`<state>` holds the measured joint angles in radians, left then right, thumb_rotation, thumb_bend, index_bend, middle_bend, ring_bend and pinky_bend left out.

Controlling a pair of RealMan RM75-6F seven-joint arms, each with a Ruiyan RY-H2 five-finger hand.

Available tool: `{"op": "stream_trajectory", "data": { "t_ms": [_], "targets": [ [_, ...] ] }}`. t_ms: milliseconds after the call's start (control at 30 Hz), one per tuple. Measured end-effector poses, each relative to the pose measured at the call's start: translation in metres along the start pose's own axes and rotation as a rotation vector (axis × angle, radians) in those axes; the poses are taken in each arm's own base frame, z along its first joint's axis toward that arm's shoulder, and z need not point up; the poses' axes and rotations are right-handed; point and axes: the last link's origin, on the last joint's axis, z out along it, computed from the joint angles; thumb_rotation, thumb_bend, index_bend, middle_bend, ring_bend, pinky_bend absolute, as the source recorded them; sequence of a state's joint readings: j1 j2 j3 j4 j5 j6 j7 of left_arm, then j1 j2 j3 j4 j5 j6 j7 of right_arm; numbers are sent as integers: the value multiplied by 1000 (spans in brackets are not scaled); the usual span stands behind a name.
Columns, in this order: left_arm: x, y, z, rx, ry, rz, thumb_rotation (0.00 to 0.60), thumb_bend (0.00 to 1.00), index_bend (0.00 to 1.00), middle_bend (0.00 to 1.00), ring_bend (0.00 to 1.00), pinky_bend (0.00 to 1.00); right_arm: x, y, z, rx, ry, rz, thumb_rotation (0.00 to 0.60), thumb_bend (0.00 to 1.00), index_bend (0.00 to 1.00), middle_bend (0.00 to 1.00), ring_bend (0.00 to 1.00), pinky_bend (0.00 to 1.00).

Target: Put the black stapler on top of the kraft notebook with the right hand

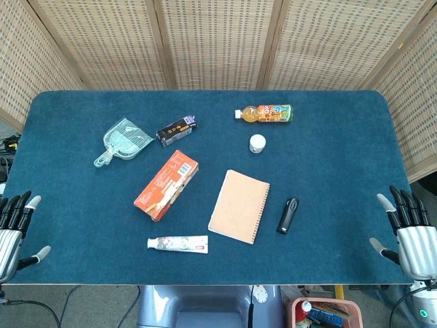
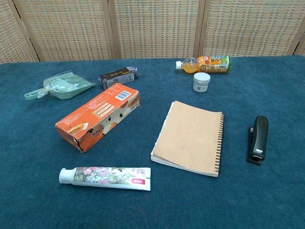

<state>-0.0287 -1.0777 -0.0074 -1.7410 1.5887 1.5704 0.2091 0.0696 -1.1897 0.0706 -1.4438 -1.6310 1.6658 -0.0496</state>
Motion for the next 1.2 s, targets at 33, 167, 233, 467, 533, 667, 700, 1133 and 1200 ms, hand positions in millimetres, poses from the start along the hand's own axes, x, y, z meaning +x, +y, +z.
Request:
{"op": "stream_trajectory", "data": {
  "t_ms": [33, 167, 233, 467, 533, 667, 700, 1133, 1200],
  "targets": [
    [0, 0, 1, 0, 0, 0, 600, 0, 0, 0, 0, 0, 0, -1, 0, 1, -3, 4, 600, 0, 0, 0, 0, 0],
    [-1, -1, 2, 6, -3, -1, 600, 0, 0, 0, 0, 0, -2, -6, 2, 17, -21, 34, 600, 0, 0, 0, 0, 0],
    [-1, -2, 3, 9, -7, -1, 600, 0, 0, 0, 0, 0, -4, -8, 5, 34, -43, 38, 600, 0, 0, 0, 0, 0],
    [-4, -2, 9, 13, -22, 0, 600, 0, 0, 0, 0, 0, -17, -22, 30, 202, -110, -28, 600, 0, 2, 5, 0, 2],
    [-5, -3, 12, 18, -29, 1, 600, 0, 0, 0, 0, 0, -24, -29, 40, 290, -124, -63, 600, 0, 21, 30, 0, 19],
    [-10, -5, 20, 38, -58, 0, 600, 0, 0, 0, 0, 0, -41, -43, 60, 479, -144, -142, 600, 0, 78, 102, 11, 84],
    [-12, -7, 23, 48, -69, -1, 600, 0, 0, 0, 0, 0, -46, -47, 64, 525, -147, -160, 600, 0, 81, 108, 15, 92],
    [-26, -14, 49, 99, -142, -9, 600, 0, 0, 0, 0, 0, -121, -105, 110, 961, -293, -412, 600, 29, 190, 179, 49, 135],
    [-26, -15, 50, 103, -141, -11, 600, 0, 0, 0, 0, 0, -127, -108, 110, 977, -303, -426, 600, 53, 250, 212, 83, 163]
  ]
}}
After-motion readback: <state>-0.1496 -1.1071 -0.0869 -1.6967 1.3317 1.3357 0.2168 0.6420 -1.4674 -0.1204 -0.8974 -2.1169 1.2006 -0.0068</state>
